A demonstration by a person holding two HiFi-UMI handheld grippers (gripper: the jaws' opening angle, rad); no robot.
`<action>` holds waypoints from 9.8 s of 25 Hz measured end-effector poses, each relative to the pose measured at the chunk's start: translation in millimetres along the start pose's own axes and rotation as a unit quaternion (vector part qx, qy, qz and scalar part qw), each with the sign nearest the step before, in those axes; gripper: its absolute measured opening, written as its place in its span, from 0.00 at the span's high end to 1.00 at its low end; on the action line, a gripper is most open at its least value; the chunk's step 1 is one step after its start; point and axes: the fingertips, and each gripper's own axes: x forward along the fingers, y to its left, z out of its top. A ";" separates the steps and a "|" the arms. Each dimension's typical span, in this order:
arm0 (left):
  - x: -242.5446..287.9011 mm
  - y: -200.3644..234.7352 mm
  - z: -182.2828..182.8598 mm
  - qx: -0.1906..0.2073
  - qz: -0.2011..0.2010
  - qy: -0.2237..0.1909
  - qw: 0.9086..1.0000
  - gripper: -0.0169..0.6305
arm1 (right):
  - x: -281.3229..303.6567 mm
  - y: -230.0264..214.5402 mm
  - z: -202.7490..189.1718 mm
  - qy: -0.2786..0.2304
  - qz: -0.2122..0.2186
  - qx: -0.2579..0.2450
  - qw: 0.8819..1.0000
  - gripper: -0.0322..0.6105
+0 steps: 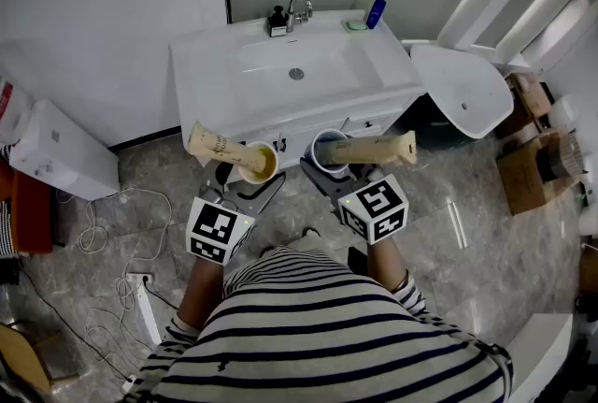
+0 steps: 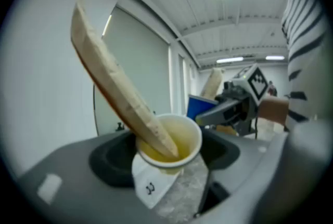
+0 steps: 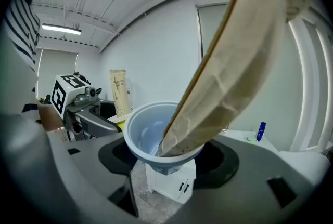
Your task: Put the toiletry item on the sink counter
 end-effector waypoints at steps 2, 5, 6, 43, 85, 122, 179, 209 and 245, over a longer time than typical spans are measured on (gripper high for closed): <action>0.9 -0.3 -0.7 0.001 -0.002 0.001 1.000 0.40 | 0.6 0.5 -0.2 -0.001 0.000 -0.001 1.000 0.49; 2.3 0.4 -1.6 0.001 -0.004 0.002 1.000 0.40 | 3.1 0.3 0.5 -0.001 0.002 -0.004 1.000 0.49; 2.5 0.4 -2.2 0.001 -0.004 0.003 1.000 0.40 | 3.8 0.3 0.6 -0.001 0.003 -0.004 1.000 0.49; 125.9 -33.9 19.5 -0.012 0.039 0.037 0.998 0.40 | 1.8 -118.7 -12.3 0.016 0.080 -0.002 0.997 0.49; 131.6 383.0 -18.2 -0.027 0.062 0.039 0.997 0.40 | 389.8 -105.5 99.4 0.025 0.082 -0.008 0.996 0.49; 159.2 472.1 -41.0 -0.054 0.092 0.050 0.993 0.40 | 515.6 -146.7 88.8 0.069 0.105 -0.007 0.992 0.49; 242.3 520.2 -111.7 -0.110 0.046 0.083 0.989 0.40 | 679.5 -199.4 -107.7 0.190 0.055 0.001 0.980 0.49; 240.8 512.5 -117.3 -0.107 0.034 0.097 0.989 0.40 | 682.0 -196.4 -137.3 0.230 0.062 -0.039 0.970 0.49; 237.6 516.5 -112.7 -0.102 0.048 0.086 0.990 0.40 | 630.0 -195.8 -129.3 0.282 0.043 0.022 0.958 0.47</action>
